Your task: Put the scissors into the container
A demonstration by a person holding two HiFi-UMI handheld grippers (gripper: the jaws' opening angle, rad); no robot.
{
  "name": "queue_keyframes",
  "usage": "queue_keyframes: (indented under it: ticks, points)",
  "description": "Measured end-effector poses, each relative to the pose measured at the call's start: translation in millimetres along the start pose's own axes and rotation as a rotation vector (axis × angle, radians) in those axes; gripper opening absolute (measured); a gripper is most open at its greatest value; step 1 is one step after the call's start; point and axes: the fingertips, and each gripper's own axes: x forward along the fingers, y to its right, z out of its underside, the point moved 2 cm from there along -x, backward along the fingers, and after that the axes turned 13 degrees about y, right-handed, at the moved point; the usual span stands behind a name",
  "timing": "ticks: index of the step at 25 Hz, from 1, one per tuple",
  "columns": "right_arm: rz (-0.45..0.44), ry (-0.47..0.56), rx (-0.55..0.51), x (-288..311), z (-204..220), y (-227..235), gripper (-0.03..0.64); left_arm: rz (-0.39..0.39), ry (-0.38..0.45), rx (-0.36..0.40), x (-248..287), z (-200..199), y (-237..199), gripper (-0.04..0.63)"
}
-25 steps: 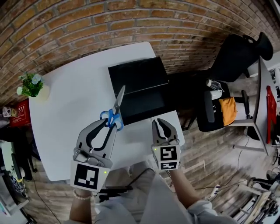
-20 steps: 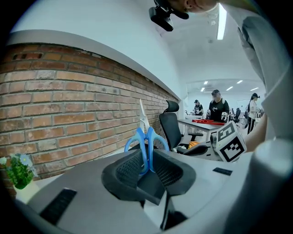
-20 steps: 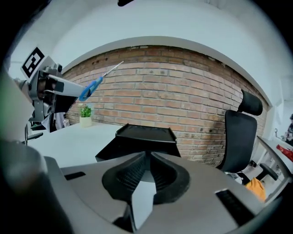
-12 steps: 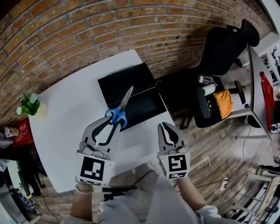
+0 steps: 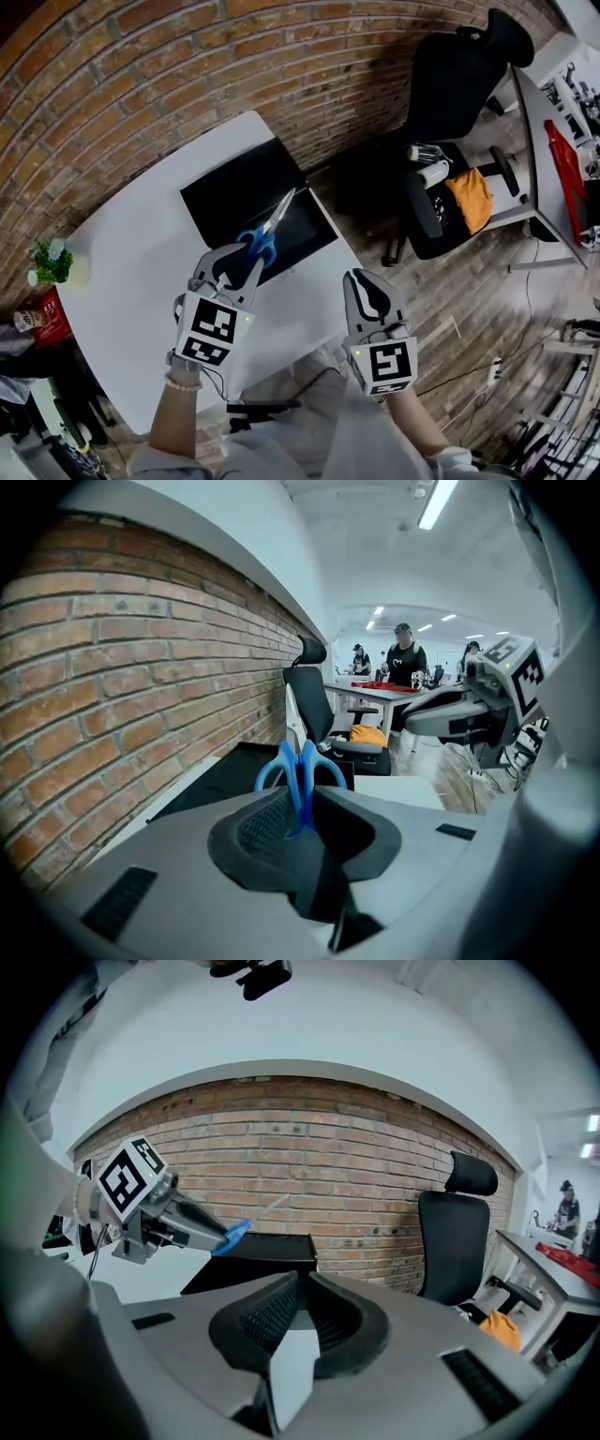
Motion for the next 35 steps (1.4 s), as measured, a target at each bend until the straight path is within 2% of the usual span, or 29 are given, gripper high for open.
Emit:
queue_keyframes:
  ticks: [4,8,13,22,27,35]
  points:
    - [0.014,-0.034,0.015,-2.2,10.0,11.7,0.060,0.042,-0.100,0.018,27.9,19.8,2.1,0.092]
    - [0.020,-0.028,0.028,0.6,12.5,19.5,0.060,0.106,-0.218,0.067,53.4,43.4,8.1,0.092]
    - [0.010,-0.006,0.027,5.1,14.3,24.6,0.060,0.139,-0.376,0.106,70.9,66.1,10.4,0.092]
    - [0.021,0.004,0.036,6.8,18.2,31.1,0.060,0.205,-0.560,0.150,91.7,89.5,16.6,0.092]
    - [0.027,0.001,0.035,5.0,19.6,37.2,0.060,0.210,-0.611,0.158,97.9,100.1,19.6,0.092]
    - [0.031,-0.006,0.038,1.9,13.1,36.9,0.060,0.218,-0.595,0.165,95.6,98.1,21.2,0.099]
